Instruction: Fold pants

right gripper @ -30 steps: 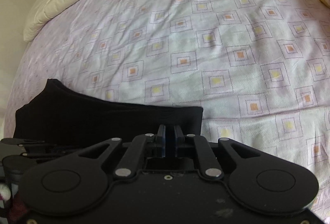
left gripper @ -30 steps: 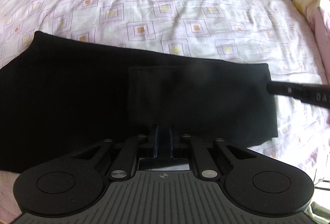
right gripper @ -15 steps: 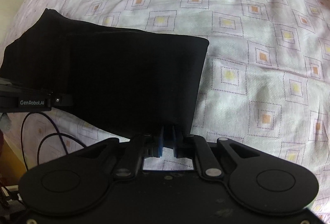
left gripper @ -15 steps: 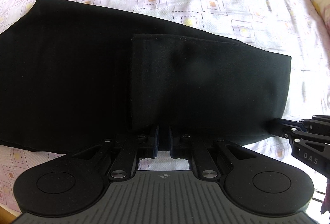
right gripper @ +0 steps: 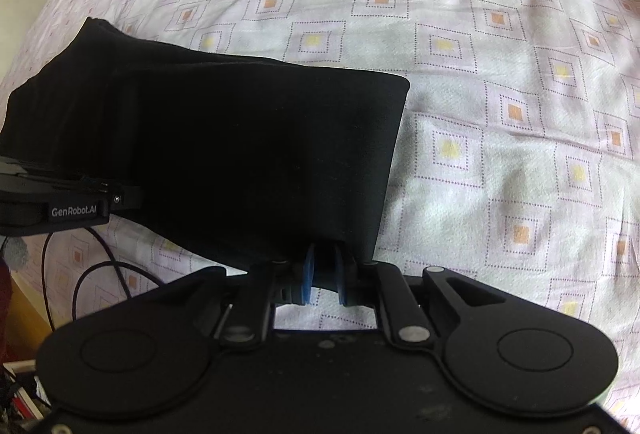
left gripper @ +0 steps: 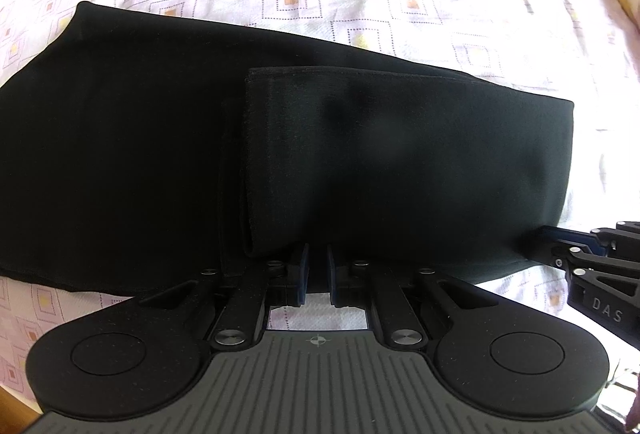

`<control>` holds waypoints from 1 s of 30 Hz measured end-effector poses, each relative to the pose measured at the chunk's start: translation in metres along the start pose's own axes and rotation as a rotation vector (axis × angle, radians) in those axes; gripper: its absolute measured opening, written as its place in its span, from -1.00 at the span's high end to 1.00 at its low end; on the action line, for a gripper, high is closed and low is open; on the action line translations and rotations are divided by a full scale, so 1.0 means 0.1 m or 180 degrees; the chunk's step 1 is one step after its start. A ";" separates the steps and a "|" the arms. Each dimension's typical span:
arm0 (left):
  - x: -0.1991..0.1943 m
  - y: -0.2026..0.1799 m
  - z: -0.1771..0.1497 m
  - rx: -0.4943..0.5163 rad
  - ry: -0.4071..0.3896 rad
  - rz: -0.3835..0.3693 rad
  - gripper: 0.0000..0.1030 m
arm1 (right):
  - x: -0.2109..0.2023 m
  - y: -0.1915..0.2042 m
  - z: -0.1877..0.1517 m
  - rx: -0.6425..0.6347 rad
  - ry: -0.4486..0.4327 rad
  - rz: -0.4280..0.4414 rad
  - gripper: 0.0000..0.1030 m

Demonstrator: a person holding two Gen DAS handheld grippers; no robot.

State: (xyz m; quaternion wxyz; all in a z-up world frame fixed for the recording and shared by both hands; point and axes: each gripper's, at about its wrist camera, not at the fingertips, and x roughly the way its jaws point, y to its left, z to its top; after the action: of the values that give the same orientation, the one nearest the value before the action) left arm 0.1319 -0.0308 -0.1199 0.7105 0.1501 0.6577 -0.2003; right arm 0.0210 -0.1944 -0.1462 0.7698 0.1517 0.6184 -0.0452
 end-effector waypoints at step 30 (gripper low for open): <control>-0.87 2.28 -0.20 -0.0064 -0.0907 0.0376 0.78 | -0.44 1.98 0.35 0.0614 -0.0818 -0.0034 0.11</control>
State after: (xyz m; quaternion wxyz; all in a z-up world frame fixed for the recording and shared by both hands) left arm 0.2195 0.1863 -0.0471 0.8087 0.1514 0.5422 -0.1708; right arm 0.0949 -0.0217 -0.0621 0.8242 0.2146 0.5083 -0.1276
